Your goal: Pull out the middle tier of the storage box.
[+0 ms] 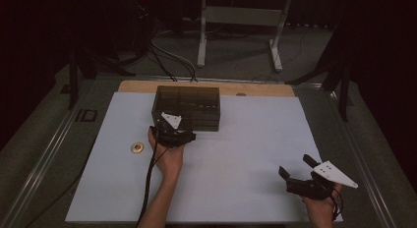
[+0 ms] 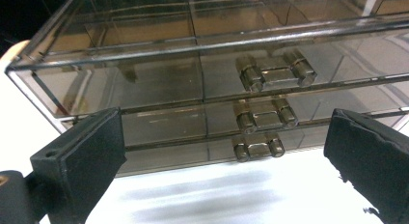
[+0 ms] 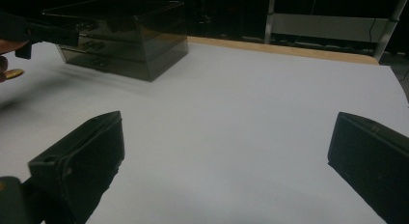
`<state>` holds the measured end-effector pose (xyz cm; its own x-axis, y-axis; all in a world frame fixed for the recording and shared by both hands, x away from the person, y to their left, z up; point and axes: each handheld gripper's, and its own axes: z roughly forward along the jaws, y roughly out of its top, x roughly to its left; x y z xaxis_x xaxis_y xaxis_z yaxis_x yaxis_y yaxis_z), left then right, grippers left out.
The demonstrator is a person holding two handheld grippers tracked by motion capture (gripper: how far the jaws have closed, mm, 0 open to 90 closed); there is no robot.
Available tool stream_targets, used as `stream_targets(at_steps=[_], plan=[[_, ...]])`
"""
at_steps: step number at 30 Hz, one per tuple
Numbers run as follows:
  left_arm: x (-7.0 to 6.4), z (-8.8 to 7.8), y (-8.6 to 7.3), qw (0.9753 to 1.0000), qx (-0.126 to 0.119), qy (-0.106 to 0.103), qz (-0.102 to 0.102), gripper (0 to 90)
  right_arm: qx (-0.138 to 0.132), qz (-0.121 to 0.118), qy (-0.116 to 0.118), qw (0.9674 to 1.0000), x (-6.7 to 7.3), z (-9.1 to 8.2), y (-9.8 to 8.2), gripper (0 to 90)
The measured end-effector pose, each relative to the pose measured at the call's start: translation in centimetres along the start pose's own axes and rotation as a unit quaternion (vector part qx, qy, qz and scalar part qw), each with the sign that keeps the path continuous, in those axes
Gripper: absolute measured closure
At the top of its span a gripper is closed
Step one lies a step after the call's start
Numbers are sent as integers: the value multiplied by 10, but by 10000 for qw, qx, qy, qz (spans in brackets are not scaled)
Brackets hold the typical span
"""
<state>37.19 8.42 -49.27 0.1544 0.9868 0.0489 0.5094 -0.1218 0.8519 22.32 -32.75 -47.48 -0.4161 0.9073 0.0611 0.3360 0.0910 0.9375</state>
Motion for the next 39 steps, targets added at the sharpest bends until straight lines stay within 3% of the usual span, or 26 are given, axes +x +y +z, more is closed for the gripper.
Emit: stream_targets(at_steps=[13,22,25,30,39], plan=[[-9,9,-4,9999,103,-28,-62,23,-11,27,-6,10000,-1,0,0,0],[-14,11,-4,9996,89,3,-272,23,-27,22,-13,10000,-1,-1,0,0],[-19,13,-5,9995,128,197,-208,24,-28,26,-13,10000,-1,-1,0,0],[-25,15,-6,9991,218,245,-269,23,-34,58,-32,10000,-2,-2,0,0],[-32,16,-4,9984,168,403,-357,24,-29,66,-35,10000,-3,-2,0,0]])
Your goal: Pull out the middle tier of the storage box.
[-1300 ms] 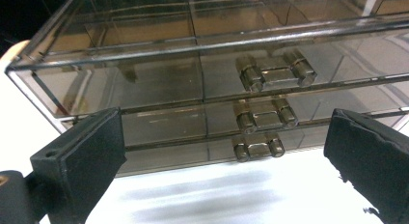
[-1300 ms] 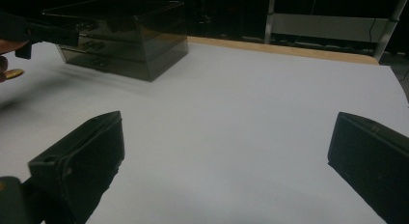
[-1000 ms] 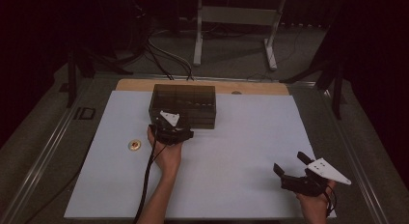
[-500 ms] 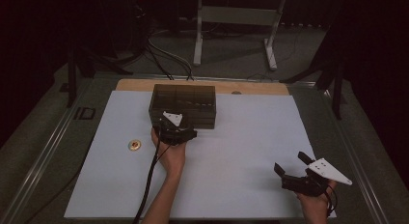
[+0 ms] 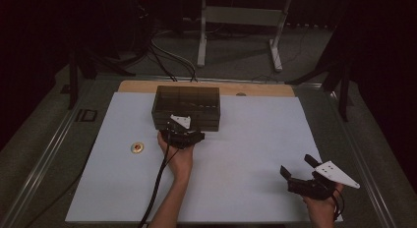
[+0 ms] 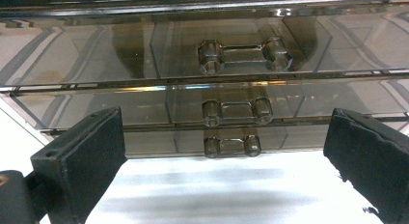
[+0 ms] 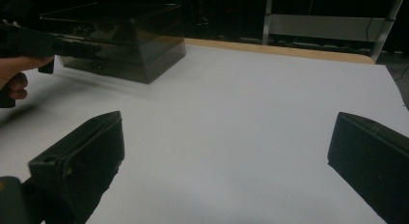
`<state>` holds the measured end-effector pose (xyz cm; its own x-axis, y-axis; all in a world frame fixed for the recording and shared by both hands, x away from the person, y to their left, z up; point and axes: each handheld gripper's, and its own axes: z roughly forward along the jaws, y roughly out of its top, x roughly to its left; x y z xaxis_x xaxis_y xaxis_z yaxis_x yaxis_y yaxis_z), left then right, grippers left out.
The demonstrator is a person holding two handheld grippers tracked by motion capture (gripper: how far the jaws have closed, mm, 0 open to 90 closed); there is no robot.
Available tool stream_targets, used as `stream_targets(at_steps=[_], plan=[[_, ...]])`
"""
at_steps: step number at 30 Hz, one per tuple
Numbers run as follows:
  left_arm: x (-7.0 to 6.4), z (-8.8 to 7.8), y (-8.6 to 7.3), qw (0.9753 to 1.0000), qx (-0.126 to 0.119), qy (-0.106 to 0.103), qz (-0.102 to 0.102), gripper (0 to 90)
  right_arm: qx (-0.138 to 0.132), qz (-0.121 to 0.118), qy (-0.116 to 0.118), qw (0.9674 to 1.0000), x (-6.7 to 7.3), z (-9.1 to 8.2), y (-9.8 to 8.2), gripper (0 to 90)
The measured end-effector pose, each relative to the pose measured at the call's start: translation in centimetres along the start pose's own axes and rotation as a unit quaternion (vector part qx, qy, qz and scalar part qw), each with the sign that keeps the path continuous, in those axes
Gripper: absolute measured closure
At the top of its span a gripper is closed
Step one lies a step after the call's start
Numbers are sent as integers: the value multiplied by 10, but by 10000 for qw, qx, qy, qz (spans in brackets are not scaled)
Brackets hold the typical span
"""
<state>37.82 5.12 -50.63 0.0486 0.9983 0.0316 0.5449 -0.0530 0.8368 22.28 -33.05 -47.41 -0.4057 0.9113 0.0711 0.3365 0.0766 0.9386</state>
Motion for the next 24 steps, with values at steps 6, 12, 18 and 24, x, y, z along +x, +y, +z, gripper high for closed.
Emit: stream_targets(at_steps=[6,12,18,24], plan=[[-3,2,0,9999,90,116,-40,24,-10,14,-19,10000,-1,0,0,0],[-5,1,-1,9998,71,174,-55,78,-19,27,-25,10000,-1,-1,0,0],[-6,0,0,9997,-23,198,-148,190,-18,30,-25,10000,-1,-1,0,0],[-8,0,-1,9996,-38,257,-134,287,-28,39,-29,10000,-2,-1,0,0]])
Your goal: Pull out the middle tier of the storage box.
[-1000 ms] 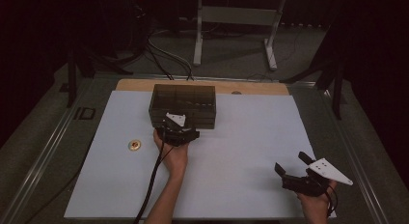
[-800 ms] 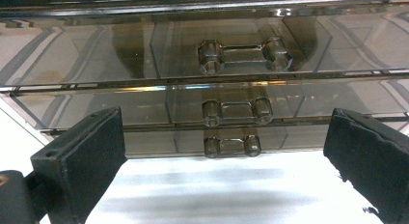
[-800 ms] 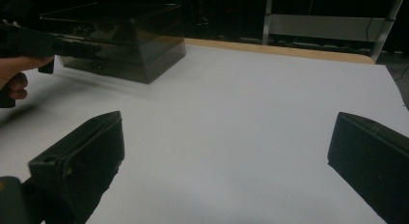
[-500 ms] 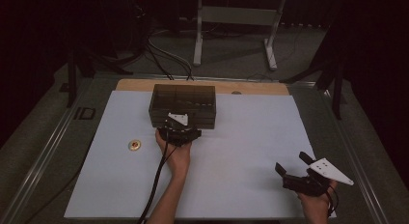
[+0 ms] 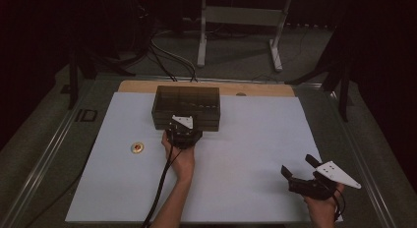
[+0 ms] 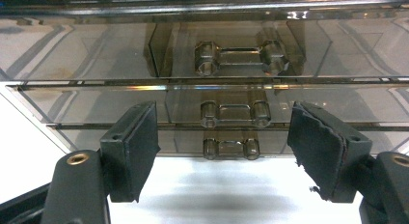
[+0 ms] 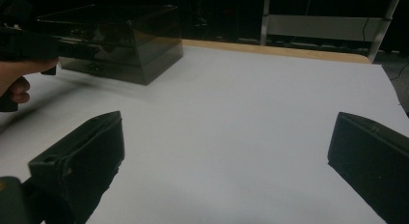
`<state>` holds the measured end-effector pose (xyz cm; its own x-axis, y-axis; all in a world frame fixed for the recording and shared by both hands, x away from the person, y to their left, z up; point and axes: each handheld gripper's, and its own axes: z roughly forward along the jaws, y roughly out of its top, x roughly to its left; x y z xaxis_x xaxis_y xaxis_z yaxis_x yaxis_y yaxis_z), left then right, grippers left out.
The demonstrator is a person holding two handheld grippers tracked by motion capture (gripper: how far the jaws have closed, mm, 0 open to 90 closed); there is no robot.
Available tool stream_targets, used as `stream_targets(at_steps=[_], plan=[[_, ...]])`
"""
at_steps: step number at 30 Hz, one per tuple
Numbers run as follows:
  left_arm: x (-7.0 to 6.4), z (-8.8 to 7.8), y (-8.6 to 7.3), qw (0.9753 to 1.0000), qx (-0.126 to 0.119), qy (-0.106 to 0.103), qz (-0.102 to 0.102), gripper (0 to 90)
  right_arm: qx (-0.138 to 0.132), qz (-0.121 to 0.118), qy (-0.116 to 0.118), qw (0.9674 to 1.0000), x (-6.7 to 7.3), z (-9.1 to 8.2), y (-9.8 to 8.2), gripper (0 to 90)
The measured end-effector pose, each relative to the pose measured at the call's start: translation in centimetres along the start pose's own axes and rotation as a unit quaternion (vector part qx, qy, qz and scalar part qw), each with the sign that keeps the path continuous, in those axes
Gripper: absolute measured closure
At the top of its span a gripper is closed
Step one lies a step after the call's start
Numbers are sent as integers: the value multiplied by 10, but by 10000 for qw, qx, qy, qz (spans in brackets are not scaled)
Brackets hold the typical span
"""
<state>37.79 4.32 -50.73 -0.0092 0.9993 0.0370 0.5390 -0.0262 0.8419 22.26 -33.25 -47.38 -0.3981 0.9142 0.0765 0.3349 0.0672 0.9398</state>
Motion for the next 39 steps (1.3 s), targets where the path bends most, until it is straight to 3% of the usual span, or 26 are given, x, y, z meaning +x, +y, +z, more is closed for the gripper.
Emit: stream_targets(at_steps=[6,18,39], plan=[[0,-1,0,9999,-103,48,-47,424,3,-5,2,10000,0,0,0,0],[-4,2,-2,9999,-60,-95,-88,568,1,7,-6,10000,0,0,0,0],[-6,2,-4,9996,-90,-34,-253,572,12,-17,-17,10000,-1,0,0,0]])
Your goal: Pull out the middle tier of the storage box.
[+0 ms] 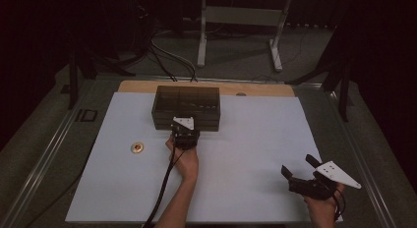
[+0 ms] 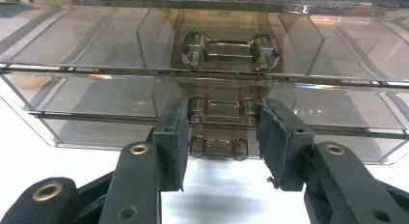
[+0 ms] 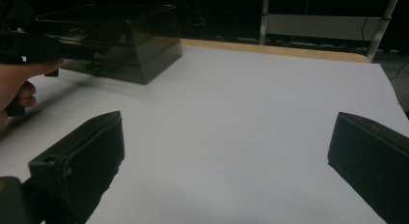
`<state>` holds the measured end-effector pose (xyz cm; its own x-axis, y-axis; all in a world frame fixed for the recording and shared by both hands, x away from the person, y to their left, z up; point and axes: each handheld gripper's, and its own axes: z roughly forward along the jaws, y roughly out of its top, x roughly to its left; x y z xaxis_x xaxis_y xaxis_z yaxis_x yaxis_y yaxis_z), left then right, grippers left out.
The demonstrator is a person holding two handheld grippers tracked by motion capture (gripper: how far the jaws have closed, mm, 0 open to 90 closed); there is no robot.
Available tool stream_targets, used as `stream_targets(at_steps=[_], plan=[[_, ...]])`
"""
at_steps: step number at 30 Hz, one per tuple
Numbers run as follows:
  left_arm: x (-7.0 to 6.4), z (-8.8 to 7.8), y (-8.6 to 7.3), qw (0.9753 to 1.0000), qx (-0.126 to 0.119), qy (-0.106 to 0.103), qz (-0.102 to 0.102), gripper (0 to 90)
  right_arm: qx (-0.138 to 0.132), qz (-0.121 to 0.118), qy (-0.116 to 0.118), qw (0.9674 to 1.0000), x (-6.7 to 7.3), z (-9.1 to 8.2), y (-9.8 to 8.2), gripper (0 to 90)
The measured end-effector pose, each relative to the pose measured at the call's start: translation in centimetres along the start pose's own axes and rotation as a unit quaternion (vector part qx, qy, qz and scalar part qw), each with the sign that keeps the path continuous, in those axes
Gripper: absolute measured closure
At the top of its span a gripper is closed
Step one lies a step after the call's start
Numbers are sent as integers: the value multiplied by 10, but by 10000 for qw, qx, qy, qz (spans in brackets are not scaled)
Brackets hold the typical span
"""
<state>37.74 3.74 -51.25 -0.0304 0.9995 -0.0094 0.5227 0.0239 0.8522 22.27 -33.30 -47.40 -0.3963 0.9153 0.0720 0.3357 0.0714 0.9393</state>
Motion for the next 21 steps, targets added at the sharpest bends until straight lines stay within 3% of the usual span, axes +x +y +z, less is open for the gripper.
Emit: stream_targets(at_steps=[6,21], plan=[[1,0,0,10000,12,-44,37,578,1,-1,-6,10000,0,0,0,0],[-2,0,-3,9999,-65,98,103,578,-2,8,-4,10000,0,0,0,0]])
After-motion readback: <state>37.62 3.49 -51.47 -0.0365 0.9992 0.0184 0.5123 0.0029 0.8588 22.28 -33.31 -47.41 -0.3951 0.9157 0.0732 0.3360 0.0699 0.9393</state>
